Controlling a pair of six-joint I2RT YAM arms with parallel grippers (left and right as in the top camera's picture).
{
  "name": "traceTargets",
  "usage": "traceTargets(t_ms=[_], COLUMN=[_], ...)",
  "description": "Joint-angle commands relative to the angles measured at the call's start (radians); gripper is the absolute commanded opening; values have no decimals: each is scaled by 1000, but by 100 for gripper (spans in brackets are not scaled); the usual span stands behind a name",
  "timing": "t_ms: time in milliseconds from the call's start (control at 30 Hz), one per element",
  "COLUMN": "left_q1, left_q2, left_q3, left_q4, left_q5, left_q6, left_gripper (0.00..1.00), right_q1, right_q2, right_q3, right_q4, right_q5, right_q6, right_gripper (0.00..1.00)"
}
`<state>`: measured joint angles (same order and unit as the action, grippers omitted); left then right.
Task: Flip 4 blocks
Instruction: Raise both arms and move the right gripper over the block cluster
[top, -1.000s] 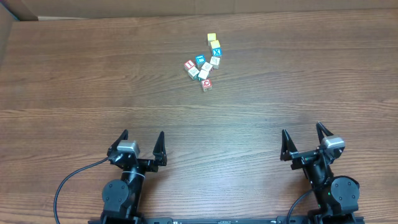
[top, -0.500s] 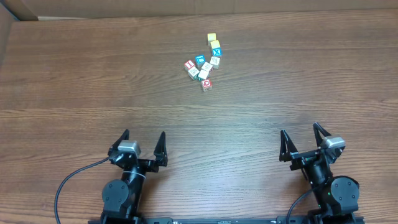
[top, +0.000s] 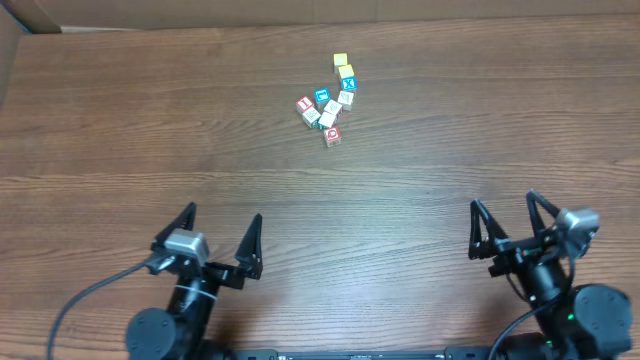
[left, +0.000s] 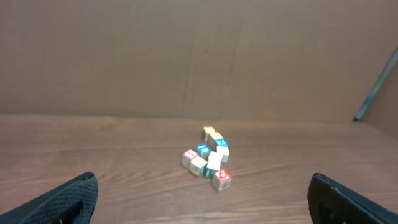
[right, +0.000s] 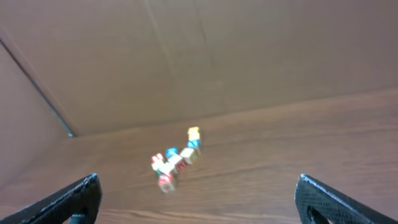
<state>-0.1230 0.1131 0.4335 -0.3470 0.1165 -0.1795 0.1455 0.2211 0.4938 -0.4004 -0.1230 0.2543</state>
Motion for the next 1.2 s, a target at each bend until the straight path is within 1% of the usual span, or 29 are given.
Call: traceTargets(t_ms=[0,133,267,400,533,633,733,833,867,900,933,967,1000,1100,1167], left_q1=[-1,-1,-1,-1,-1,-1,-1,-2,-2,-2,-2,-2,-2,-2,-2], left_q2=[119,309,538,782,1006,1146,1239,1317,1341,1360,1380,1396,1414,1452,1471], left_q3=[183,426,696,969,1192,1288,1302,1302,1302,1302,1302,1302,1302,1302,1301], left_q4=[-70,-218,-409,-647,-883,-978,-1005,-1027,-1041,-1049,-1067,-1085,-1101,-1121,-1122], left_q5=[16,70,164,257,276,338,397,409,409,408,408,408,407,397,397], left_q6=[16,25,53,107,113,108,105,105,105,105,105,105,105,105,105], left_gripper=[100,100,100,100,100,100,100,99,68,14,4,4,4,4,4], right_q1=[5,5,5,5,5,5,5,5,5,5,5,7,8,9,9], right_q2=[129,305,499,726,957,1103,1198,1270,1289,1298,1307,1308,1308,1308,1310], right_q3=[165,367,557,749,926,1013,1025,1025,1025,1025,1022,1018,1014,1012,1011], right_q4=[-35,-148,-283,-464,-649,-694,-664,-674,-692,-702,-707,-705,-700,-697,-702], right_q5=[-74,-140,-198,-248,-257,-277,-381,-430,-434,-438,-437,-437,-436,-388,-330], right_q6=[16,16,16,11,8,9,9,9,15,27,39,39,38,39,40], right_gripper=[100,100,100,100,100,100,100,100,92,73,49,32,24,5,4])
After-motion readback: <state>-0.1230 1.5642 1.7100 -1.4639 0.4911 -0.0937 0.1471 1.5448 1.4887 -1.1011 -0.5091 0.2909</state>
